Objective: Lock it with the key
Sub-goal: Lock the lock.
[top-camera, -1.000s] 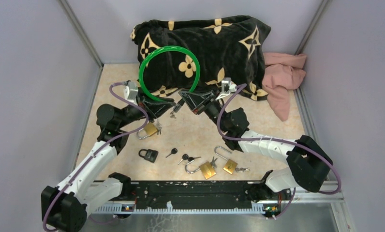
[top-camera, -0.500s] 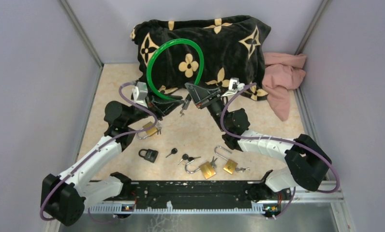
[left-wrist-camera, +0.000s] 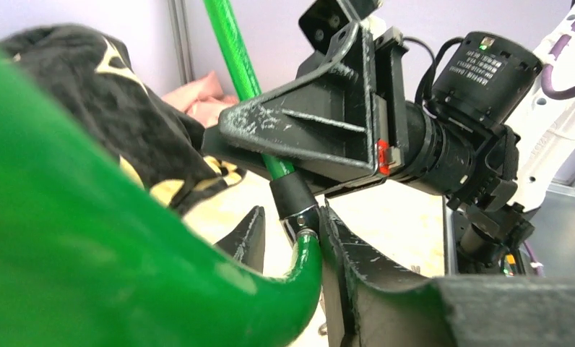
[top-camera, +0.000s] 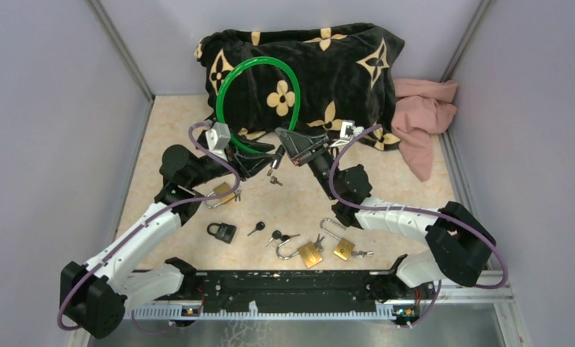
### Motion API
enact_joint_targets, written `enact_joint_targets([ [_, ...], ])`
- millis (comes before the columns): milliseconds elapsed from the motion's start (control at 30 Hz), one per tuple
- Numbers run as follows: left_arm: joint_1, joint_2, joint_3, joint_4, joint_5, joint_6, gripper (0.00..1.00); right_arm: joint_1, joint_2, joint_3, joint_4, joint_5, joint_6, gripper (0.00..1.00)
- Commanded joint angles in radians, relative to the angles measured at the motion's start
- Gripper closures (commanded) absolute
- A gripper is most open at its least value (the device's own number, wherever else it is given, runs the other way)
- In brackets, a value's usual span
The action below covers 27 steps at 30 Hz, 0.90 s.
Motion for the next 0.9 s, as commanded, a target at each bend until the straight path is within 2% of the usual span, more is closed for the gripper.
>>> enact_joint_targets([
  [0, 0.021, -0.007, 0.018, -0.124, 0.007, -0.015, 0.57, 0.029, -0.044, 0.015, 0.120, -0.063, 0.055, 1.00],
  [100, 0.032, -0.019, 0.010, -0.140, 0.024, -0.014, 0.49, 0.028, -0.041, 0.018, 0.120, -0.061, 0.055, 1.00],
  [233, 0.039, -0.036, 0.006, -0.139, 0.089, -0.028, 0.32, 0.029, -0.037, 0.019, 0.125, -0.054, 0.054, 1.00],
  [267, 0.040, -0.039, 0.005, -0.138, 0.111, -0.034, 0.15, 0.029, -0.034, 0.019, 0.132, -0.054, 0.054, 1.00],
  [300, 0.042, -0.040, 0.002, -0.137, 0.129, -0.042, 0.04, 0.027, -0.031, 0.021, 0.137, -0.053, 0.054, 1.00],
  [333, 0.041, -0.041, -0.004, -0.136, 0.146, -0.049, 0.02, 0.028, -0.028, 0.023, 0.143, -0.053, 0.053, 1.00],
  [533, 0.040, -0.040, -0.059, -0.065, 0.190, -0.128, 0.01, 0.029, -0.009, 0.042, 0.153, -0.073, 0.068, 1.00],
  [700, 0.036, -0.012, -0.078, 0.009, 0.184, -0.179, 0.16, 0.042, 0.001, 0.055, 0.154, -0.079, 0.060, 1.00],
  [867, 0.024, 0.004, -0.073, 0.042, 0.162, -0.167, 0.22, 0.052, 0.021, 0.071, 0.164, -0.091, 0.074, 1.00],
])
